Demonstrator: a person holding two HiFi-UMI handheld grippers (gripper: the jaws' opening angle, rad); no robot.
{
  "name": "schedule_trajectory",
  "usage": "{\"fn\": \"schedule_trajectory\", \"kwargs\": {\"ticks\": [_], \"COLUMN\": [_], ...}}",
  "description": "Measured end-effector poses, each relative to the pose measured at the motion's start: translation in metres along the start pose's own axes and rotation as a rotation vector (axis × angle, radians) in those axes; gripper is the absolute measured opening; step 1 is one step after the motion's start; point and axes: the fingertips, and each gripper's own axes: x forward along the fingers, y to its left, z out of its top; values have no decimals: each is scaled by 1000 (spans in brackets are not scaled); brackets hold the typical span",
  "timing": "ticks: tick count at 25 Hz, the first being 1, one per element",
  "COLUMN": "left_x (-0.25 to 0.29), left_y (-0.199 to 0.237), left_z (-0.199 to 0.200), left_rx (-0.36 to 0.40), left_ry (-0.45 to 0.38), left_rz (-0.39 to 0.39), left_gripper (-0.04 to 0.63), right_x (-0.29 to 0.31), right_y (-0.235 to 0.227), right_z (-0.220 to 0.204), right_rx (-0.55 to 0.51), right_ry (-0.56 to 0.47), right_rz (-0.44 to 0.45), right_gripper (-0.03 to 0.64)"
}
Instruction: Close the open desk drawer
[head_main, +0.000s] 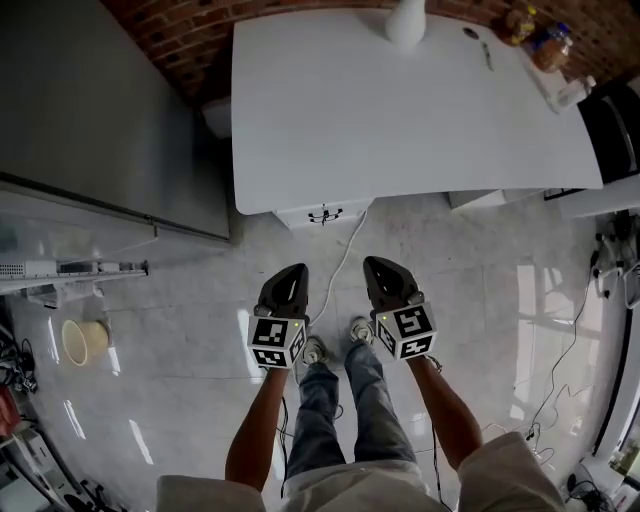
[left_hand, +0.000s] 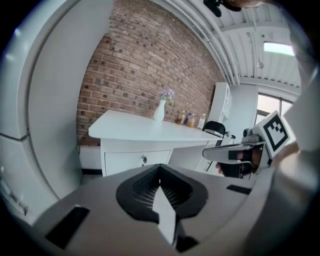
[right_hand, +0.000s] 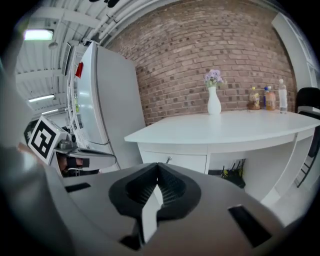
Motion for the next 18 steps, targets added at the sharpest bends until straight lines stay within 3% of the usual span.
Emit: {"fn": "schedule_trajectory", "kwargs": {"ticks": [8, 13, 18], "left_x": [-89, -147, -196], "left_y": [-48, -74, -91], "left_z": [61, 90, 114], "left_rx": [151, 119, 156], "left_ry": [-49, -57, -84], "left_rz": [-15, -2, 17], "left_gripper": [12, 12, 12], "right_x": [-99, -155, -200], "right_y": [41, 74, 99], "right_z": [58, 85, 114], "right_rx": [-15, -12, -75], "right_ry": [-84, -87, -123], "right_rz": [-23, -15, -31], "right_gripper": [18, 18, 18]}}
